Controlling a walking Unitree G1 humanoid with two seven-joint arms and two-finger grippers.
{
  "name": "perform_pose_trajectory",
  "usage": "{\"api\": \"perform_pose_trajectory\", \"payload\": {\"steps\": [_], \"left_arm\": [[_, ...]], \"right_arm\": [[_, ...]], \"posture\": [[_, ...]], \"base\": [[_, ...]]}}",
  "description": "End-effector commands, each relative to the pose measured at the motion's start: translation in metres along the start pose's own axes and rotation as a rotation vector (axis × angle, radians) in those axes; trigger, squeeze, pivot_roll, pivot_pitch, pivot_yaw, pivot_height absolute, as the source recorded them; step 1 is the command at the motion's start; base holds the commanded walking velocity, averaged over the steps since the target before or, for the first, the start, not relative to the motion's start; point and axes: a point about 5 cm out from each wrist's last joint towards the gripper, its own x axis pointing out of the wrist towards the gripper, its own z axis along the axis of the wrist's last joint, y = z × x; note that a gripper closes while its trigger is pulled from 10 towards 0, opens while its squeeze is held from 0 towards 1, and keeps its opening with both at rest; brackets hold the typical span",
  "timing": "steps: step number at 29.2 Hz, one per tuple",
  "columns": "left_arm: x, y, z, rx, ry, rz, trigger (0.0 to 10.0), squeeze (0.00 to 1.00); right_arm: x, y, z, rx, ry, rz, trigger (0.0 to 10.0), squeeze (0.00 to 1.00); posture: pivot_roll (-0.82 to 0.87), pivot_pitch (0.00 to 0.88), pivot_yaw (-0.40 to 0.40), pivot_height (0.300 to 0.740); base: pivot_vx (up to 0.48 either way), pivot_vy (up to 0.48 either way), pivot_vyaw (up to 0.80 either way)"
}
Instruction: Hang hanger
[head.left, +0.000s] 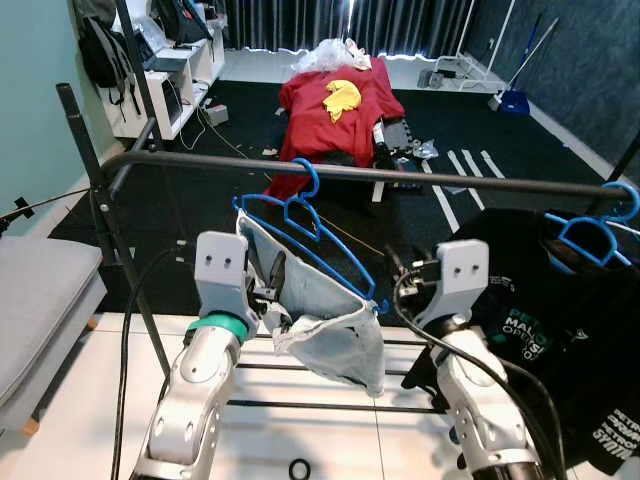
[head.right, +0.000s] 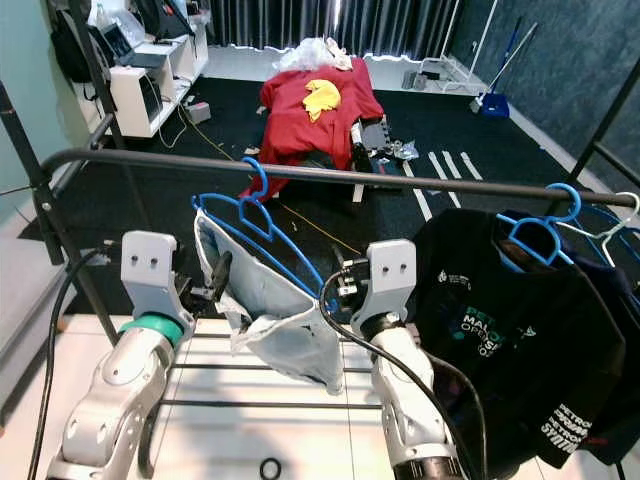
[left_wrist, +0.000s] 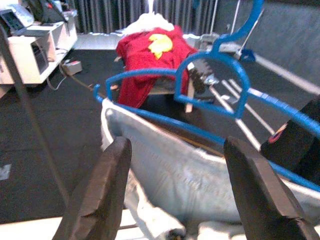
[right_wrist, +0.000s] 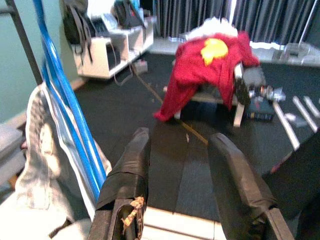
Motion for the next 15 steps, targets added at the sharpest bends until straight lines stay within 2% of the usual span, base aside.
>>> {"api": "perform_pose_trajectory", "payload": {"steps": [1,2,3,6,8,14,15], "left_arm": [[-0.002,0.0,-0.005,0.009,0.026,0.003,10.0,0.0],[-0.002,0.0,-0.005,0.009,0.026,0.003,10.0,0.0],[-0.003,0.0,-0.005,0.008,0.029,0.006,10.0,0.0],[-0.003,0.0,-0.005,0.009,0.03,0.008,10.0,0.0],[-0.003,0.0,-0.003,0.012,0.028,0.013,10.0,0.0],[-0.005,0.003,-0.003,0.013,0.027,0.03,10.0,0.0],[-0.006,0.003,-0.003,0.014,0.028,0.036,10.0,0.0]], "right_arm": [[0.002,0.0,-0.006,0.004,0.033,0.017,10.0,0.0],[0.002,0.0,-0.006,0.004,0.033,0.017,10.0,0.0],[0.011,0.005,0.002,-0.004,0.007,0.096,10.0,0.0],[0.019,0.009,0.011,-0.014,-0.021,0.165,10.0,0.0],[0.03,0.011,0.028,-0.045,-0.074,0.251,10.0,0.0],[0.038,0.009,0.039,-0.07,-0.101,0.287,10.0,0.0],[0.042,0.009,0.04,-0.073,-0.097,0.311,10.0,1.0]], "posture": [[-0.05,0.103,0.032,0.74],[-0.05,0.103,0.032,0.74],[-0.05,0.108,0.03,0.74],[-0.04,0.11,0.029,0.74],[-0.03,0.114,0.018,0.74],[-0.02,0.121,0.01,0.74],[-0.02,0.124,0.009,0.74]], "base": [[0.0,0.0,0.0],[0.0,0.0,0.0],[0.0,0.0,0.0],[0.0,0.0,0.0],[0.0,0.0,0.0],[0.0,0.0,0.0],[0.0,0.0,0.0]]}}
